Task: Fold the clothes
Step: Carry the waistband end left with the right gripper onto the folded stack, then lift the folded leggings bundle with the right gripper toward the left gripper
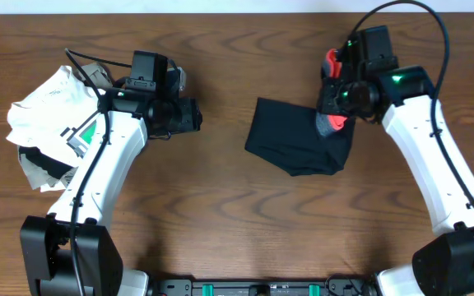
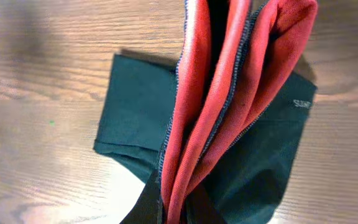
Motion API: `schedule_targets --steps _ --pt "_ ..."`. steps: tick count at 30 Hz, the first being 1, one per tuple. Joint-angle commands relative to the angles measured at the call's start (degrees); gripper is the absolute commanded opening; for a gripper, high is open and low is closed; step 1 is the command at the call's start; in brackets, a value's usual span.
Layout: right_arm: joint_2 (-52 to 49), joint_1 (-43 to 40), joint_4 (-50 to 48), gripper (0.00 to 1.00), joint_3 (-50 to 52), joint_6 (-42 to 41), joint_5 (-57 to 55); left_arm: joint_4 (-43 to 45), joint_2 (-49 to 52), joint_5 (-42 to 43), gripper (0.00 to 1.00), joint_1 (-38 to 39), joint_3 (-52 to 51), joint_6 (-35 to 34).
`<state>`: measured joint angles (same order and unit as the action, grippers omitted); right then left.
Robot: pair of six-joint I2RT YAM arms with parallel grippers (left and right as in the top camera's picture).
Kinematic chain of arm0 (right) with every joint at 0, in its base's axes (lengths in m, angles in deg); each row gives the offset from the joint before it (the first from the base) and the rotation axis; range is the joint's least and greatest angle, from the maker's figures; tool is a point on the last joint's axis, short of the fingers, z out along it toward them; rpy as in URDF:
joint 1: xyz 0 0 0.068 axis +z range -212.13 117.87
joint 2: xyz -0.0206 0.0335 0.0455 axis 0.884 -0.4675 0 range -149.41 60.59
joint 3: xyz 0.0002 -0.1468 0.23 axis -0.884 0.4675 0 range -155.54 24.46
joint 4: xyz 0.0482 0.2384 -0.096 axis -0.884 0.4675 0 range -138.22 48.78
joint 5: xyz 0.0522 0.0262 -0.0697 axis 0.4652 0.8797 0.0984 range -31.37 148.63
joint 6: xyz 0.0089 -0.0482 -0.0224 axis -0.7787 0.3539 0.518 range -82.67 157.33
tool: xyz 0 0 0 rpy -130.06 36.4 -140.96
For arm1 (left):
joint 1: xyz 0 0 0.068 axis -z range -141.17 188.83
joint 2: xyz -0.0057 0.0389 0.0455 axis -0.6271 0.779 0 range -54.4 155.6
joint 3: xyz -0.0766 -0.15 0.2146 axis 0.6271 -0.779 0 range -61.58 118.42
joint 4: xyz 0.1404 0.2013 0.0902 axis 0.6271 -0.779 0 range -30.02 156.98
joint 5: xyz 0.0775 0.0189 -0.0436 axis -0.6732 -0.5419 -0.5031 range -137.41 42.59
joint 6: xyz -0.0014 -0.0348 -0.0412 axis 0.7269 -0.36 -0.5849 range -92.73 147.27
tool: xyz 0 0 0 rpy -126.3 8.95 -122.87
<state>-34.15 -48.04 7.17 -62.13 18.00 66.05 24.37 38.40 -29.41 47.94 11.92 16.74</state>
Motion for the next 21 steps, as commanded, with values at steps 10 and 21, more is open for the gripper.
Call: schedule_targets --steps 10,21 --pt "-4.5 6.58 -2.36 0.01 -1.46 -2.1 -1.01 -0.42 -0.48 -0.33 0.59 -0.2 -0.13 -0.79" --pt "-6.51 7.69 -9.14 0.01 -1.49 -2.29 -1.16 -0.79 -0.48 -2.29 0.6 -0.2 -0.13 -0.79"
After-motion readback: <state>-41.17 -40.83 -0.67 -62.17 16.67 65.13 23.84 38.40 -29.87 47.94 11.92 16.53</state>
